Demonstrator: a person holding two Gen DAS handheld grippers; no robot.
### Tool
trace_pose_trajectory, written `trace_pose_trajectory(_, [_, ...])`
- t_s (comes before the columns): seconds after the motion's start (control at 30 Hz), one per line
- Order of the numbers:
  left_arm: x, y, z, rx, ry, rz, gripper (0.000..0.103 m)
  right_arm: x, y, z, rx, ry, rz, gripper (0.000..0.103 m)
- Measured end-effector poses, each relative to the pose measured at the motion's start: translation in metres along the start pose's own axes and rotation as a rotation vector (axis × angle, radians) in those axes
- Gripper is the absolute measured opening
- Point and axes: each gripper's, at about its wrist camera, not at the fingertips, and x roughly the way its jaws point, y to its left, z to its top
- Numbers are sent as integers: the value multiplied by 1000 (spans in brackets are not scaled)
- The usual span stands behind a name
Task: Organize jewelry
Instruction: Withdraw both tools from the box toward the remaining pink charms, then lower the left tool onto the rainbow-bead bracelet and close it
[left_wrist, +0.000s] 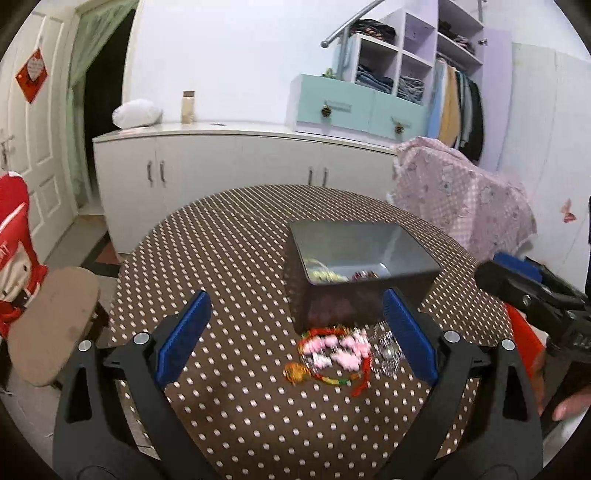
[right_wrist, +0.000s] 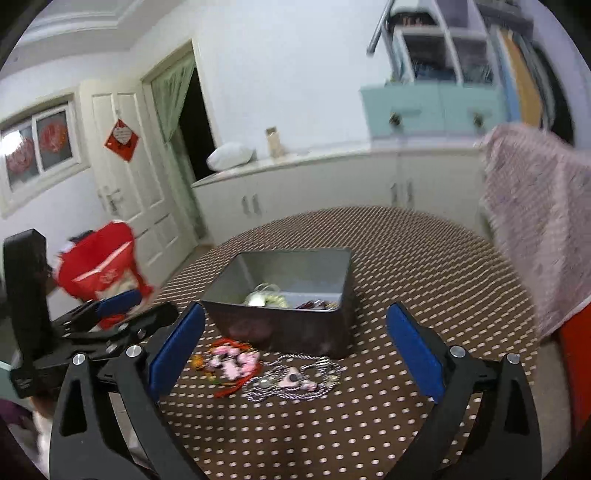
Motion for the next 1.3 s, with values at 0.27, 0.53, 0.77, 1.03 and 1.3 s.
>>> trace_pose_trajectory(0.27, [8,0,-23,34,14,42,92,-8,23,-24,-84,-78,-39,95])
trace_pose_trajectory(0.53, [22,17,-38,-47,55,20,92,-8,19,-35,-57,-124,-69,95])
trace_pose_trajectory(0.77, [38,15,-49,-6,137,18,54,-4,15,-42,-37,-116,-100,95])
trace_pose_trajectory(1.03, [37,17,-49,-16,141,49,17,-4,14,-47,-31,-116,-94,95])
trace_pose_trajectory(1.3, [15,38,-42,-123,68,29,16,-8,17,-46,-32,-125,-78,95])
